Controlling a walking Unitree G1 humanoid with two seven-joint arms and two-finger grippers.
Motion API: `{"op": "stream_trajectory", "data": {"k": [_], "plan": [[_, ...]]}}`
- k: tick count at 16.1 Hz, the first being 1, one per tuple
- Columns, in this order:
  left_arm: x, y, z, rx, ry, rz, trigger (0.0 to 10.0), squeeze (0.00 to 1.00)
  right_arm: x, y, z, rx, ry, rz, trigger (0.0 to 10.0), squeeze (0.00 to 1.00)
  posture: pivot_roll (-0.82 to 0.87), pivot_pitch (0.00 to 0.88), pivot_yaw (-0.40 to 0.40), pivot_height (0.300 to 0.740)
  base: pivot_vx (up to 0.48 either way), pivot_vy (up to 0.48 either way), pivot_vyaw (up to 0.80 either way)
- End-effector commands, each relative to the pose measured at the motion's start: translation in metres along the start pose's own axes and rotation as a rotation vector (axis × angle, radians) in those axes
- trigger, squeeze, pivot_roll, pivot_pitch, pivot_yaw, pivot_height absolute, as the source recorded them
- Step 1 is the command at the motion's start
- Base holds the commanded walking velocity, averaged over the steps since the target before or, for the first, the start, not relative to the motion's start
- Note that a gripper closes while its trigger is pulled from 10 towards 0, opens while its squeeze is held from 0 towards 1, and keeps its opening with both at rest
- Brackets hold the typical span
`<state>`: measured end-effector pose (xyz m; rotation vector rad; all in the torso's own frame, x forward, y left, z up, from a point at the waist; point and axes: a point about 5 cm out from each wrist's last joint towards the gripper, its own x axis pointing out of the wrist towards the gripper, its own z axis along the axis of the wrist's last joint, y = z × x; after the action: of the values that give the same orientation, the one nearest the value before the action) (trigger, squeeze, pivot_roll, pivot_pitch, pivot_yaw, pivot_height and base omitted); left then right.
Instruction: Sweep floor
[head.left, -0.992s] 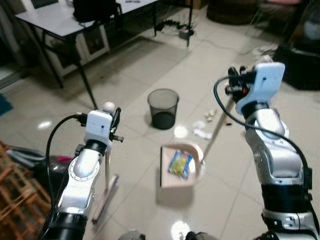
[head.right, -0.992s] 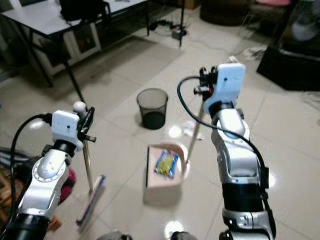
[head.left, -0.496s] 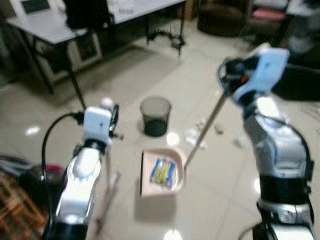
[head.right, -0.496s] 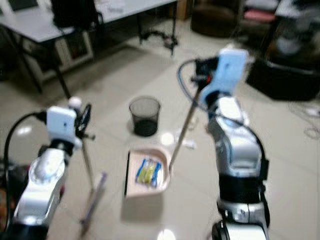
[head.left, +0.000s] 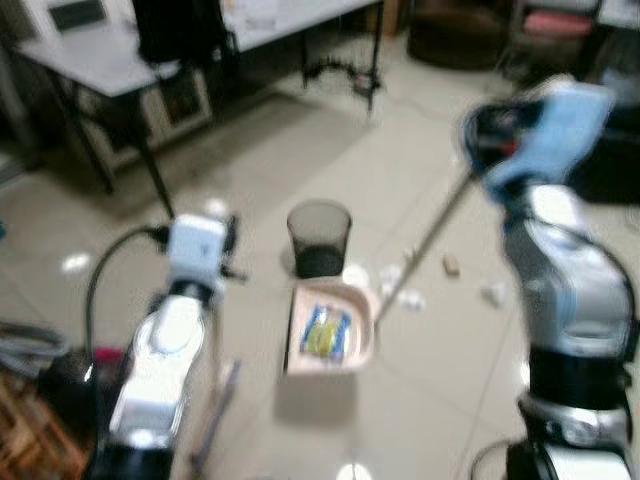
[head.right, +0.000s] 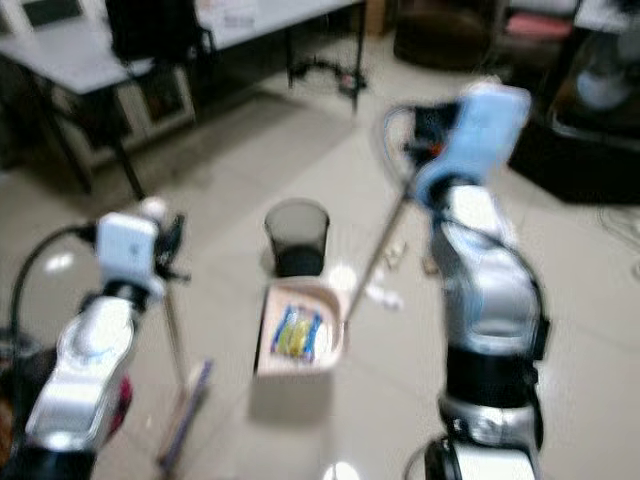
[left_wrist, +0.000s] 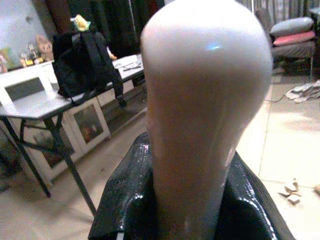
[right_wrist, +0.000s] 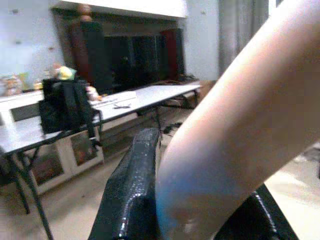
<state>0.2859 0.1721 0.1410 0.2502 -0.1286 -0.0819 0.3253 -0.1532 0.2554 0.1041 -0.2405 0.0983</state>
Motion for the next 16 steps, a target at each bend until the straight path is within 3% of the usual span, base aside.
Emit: {"op": "stream_trajectory", "data": {"k": [1, 5, 9, 16], "plan": [[0.002, -0.001, 0.007, 0.019, -0.025, -0.005, 10.0, 0.0, -0.003, -0.002, 0.012, -0.023, -0.049, 0.002, 10.0, 0.0, -0.08, 0.0, 0.065, 0.74, 0.341, 0.0, 0.0], [0.0, -0.004, 0.006, 0.016, -0.017, -0.009, 10.0, 0.0, -0.006, -0.002, 0.009, -0.041, -0.032, -0.008, 10.0, 0.0, -0.08, 0.0, 0.069, 0.74, 0.339, 0.0, 0.0], [-0.003, -0.007, 0.003, 0.018, -0.006, -0.025, 10.0, 0.0, -0.011, -0.006, 0.005, -0.144, 0.032, -0.006, 10.0, 0.0, -0.08, 0.0, 0.077, 0.74, 0.34, 0.0, 0.0], [-0.005, -0.008, 0.001, 0.013, 0.003, -0.039, 10.0, 0.0, -0.018, -0.016, 0.006, -0.147, 0.07, -0.006, 10.0, 0.0, -0.09, 0.0, 0.082, 0.74, 0.342, 0.0, 0.0]]}}
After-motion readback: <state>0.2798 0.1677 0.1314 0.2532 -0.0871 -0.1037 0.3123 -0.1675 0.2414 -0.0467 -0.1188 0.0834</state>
